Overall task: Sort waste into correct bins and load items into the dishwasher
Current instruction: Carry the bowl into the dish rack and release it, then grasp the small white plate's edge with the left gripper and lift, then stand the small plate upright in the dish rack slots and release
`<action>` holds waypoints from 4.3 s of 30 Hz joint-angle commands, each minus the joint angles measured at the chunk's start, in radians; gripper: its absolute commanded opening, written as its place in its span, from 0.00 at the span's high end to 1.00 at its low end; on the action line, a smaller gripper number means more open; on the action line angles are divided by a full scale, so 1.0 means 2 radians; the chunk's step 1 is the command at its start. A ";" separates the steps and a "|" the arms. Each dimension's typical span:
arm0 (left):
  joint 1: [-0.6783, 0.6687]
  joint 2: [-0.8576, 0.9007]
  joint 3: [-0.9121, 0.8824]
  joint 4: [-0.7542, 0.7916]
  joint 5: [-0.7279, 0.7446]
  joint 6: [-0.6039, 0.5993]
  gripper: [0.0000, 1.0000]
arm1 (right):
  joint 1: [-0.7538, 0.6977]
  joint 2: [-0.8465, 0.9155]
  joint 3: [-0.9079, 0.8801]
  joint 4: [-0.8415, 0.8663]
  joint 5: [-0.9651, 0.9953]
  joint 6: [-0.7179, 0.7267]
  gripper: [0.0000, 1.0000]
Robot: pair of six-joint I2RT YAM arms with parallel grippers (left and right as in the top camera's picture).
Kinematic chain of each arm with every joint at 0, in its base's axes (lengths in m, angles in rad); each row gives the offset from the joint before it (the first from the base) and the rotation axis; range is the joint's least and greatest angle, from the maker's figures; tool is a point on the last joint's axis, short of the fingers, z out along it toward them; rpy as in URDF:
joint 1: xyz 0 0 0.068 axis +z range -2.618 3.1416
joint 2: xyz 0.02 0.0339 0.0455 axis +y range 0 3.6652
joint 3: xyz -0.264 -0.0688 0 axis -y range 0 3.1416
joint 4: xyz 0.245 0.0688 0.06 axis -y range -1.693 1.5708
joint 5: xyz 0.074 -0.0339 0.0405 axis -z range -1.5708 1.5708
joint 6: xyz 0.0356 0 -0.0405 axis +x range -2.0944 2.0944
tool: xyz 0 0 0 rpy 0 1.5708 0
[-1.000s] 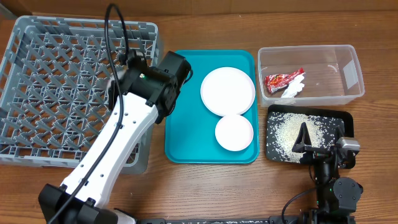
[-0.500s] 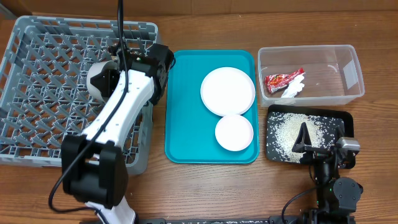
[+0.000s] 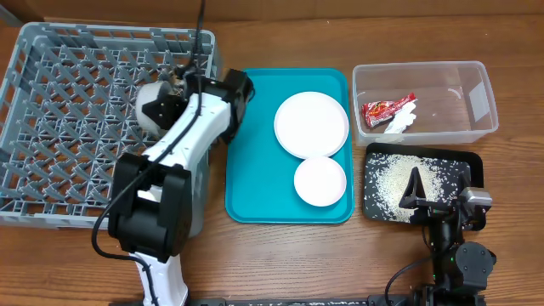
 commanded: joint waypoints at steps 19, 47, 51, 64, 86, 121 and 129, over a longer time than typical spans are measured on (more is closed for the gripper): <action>-0.062 -0.090 0.135 -0.072 0.378 -0.015 0.19 | -0.002 -0.006 -0.005 0.003 0.001 -0.001 0.00; -0.168 -0.063 -0.090 0.172 0.721 0.078 0.52 | -0.002 -0.006 -0.005 0.003 0.001 -0.001 0.00; -0.168 -0.043 -0.090 0.153 0.705 0.058 0.57 | -0.002 -0.006 -0.005 0.003 0.001 -0.001 0.00; -0.157 -0.058 -0.013 0.055 0.640 0.069 0.96 | -0.002 -0.006 -0.005 0.003 0.001 -0.001 0.00; -0.037 -0.100 0.167 -0.261 0.016 -0.069 0.96 | -0.002 -0.006 -0.005 0.003 0.001 -0.001 0.00; 0.096 -0.098 -0.080 0.152 0.076 0.069 0.96 | -0.002 -0.006 -0.005 0.003 0.001 -0.001 0.00; 0.097 -0.098 -0.085 0.191 -0.002 0.129 0.96 | -0.002 -0.006 -0.005 0.003 0.001 -0.001 0.00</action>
